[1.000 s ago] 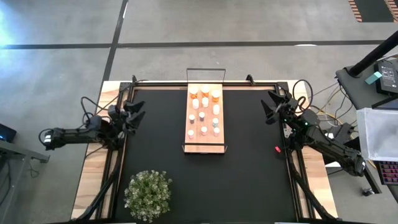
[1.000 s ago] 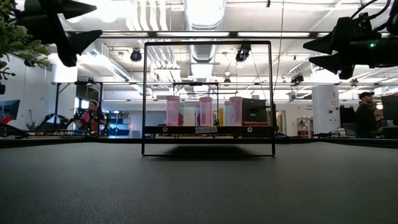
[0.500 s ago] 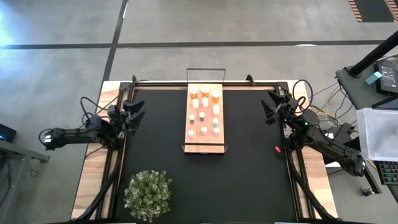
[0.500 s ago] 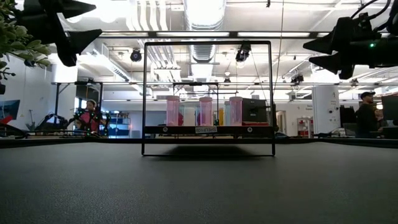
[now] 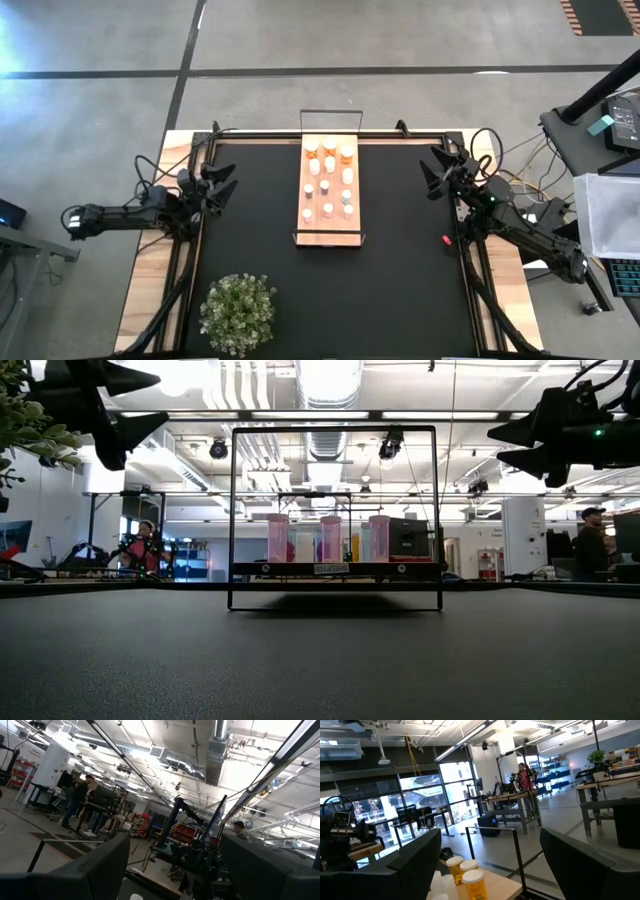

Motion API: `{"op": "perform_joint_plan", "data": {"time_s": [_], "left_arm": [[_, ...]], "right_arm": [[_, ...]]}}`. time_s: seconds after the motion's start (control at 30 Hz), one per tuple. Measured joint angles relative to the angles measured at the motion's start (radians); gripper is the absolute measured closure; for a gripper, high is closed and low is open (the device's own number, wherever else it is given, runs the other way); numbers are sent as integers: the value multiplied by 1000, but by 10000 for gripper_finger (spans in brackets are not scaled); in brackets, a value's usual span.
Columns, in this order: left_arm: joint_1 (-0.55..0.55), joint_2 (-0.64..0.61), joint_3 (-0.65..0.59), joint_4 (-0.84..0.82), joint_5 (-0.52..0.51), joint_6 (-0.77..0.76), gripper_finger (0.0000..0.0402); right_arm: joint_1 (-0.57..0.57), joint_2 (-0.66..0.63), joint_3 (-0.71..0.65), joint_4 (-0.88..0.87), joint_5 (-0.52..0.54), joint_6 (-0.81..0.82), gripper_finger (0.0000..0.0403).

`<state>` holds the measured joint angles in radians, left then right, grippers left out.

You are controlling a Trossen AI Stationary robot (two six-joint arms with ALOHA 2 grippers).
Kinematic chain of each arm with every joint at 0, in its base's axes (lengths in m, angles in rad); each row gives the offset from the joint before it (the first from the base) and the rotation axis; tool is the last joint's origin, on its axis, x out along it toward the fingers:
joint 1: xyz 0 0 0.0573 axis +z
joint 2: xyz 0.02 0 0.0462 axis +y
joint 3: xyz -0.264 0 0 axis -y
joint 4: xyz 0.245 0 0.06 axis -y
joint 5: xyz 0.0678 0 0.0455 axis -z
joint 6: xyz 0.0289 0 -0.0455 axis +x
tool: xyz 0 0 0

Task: Pick and place medicine bottles onto shelf by color
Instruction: Return to Home Position

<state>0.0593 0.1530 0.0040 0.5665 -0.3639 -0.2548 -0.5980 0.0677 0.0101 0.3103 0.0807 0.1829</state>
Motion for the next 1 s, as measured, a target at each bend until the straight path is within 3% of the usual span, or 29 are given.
{"op": "perform_joint_plan", "data": {"time_s": [1.0], "left_arm": [[0, 36, 0, 0, 0, 0, 107]], "right_arm": [[0, 0, 0, 0, 0, 0, 74]]}}
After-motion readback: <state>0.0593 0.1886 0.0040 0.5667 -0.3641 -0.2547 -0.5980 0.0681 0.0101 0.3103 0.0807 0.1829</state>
